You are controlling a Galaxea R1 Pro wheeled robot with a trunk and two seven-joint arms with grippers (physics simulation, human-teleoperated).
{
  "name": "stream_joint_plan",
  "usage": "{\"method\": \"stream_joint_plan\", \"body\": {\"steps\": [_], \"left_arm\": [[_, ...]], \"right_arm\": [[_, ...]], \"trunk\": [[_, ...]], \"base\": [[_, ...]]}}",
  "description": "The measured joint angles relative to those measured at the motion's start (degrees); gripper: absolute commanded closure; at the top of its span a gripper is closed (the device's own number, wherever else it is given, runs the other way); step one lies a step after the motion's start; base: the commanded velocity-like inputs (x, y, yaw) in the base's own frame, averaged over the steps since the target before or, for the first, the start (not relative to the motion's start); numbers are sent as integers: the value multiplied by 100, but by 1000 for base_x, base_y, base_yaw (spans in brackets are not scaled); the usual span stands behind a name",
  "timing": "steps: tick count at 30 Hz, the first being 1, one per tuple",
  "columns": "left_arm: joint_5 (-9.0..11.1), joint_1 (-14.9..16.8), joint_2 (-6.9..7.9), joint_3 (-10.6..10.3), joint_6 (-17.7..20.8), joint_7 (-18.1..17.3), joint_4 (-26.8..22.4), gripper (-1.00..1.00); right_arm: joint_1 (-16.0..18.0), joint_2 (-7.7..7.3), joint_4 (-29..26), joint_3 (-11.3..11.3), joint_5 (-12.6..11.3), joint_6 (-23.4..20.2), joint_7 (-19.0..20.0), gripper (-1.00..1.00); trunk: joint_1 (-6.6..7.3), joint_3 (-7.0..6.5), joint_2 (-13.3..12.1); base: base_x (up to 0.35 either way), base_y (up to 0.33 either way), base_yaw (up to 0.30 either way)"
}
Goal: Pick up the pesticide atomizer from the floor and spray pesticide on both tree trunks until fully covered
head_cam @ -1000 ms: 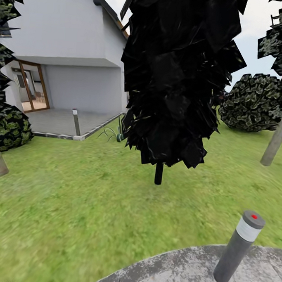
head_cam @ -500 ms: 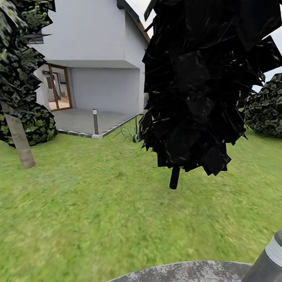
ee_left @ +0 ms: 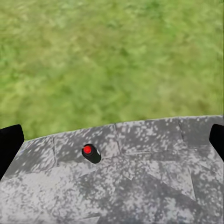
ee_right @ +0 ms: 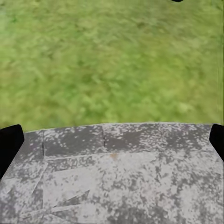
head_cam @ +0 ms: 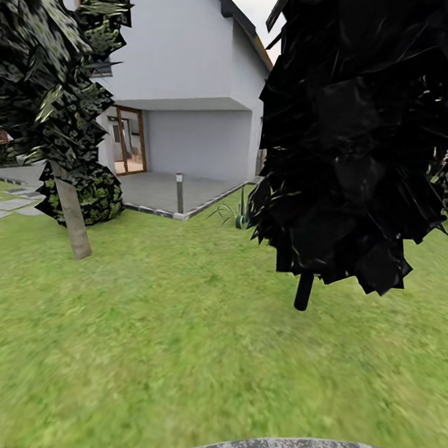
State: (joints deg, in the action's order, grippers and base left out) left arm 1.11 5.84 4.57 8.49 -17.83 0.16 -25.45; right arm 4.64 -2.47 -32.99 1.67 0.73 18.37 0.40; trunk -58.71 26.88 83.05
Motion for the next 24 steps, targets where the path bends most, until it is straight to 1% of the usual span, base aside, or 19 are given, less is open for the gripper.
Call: {"method": "stream_joint_plan", "body": {"steps": [5, 14, 17, 21, 24], "left_arm": [[1, 0, 1, -1, 0, 0, 1, -100], [1, 0, 7, -1, 0, 2, 1, -100], [2, 0, 9, 27, -2, 2, -2, -100], [2, 0, 9, 63, -7, 0, -3, -100], [2, 0, 9, 69, -8, 0, -4, -100]], "right_arm": [[0, 0, 0, 1, 0, 0, 0, -100], [0, 0, -5, 1, -1, 0, 0, -100], [0, 0, -2, 1, -1, 0, 0, -100], [0, 0, -2, 0, -1, 0, 0, -100], [0, 0, -1, -1, -1, 0, 0, -100]], "trunk": [[-1, 0, 0], [-1, 0, 0], [0, 0, 0], [0, 0, 0], [-1, 0, 0]], "base": [[196, -262, 276], [143, -302, 276], [217, -263, 276], [226, -208, 276], [129, -93, 276]]}}
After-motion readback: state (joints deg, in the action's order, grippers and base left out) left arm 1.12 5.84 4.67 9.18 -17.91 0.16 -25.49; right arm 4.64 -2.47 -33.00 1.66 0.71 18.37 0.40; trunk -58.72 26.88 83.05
